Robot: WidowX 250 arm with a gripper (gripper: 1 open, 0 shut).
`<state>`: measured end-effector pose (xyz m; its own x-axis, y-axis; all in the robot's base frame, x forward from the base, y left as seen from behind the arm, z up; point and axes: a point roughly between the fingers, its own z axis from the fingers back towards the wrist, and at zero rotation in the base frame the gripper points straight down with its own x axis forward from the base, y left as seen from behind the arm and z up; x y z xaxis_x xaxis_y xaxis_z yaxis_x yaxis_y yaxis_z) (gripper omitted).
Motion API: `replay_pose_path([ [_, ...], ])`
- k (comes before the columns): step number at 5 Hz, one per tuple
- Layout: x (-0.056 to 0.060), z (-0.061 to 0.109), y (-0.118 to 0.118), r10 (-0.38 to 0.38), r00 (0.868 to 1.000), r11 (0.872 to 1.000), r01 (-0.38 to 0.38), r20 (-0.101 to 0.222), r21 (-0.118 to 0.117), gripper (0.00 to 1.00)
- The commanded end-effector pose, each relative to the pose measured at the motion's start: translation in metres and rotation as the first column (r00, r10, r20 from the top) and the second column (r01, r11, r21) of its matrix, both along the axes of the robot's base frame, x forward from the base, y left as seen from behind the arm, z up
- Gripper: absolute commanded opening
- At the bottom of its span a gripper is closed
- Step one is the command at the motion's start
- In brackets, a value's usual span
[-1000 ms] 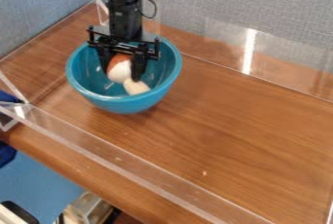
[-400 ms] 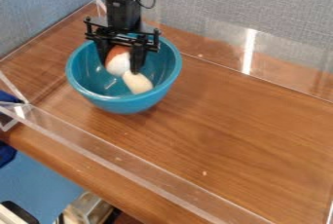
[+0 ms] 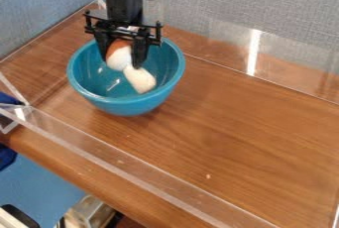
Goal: Remove the mushroom from inside the blue bowl and put it on the table
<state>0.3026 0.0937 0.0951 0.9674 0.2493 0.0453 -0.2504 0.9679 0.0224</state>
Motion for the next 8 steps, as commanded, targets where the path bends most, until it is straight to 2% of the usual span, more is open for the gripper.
replay_pose_path([
  [1, 0.001, 0.028, -0.001, -0.006, 0.997, 1.000, 0.005, 0.077, 0.021, 0.00],
  [4, -0.003, 0.045, -0.006, -0.022, 0.996, 0.999, 0.019, 0.088, 0.036, 0.00],
  [8, -0.009, 0.055, -0.022, -0.065, 0.995, 0.997, 0.061, 0.076, 0.048, 0.00],
])
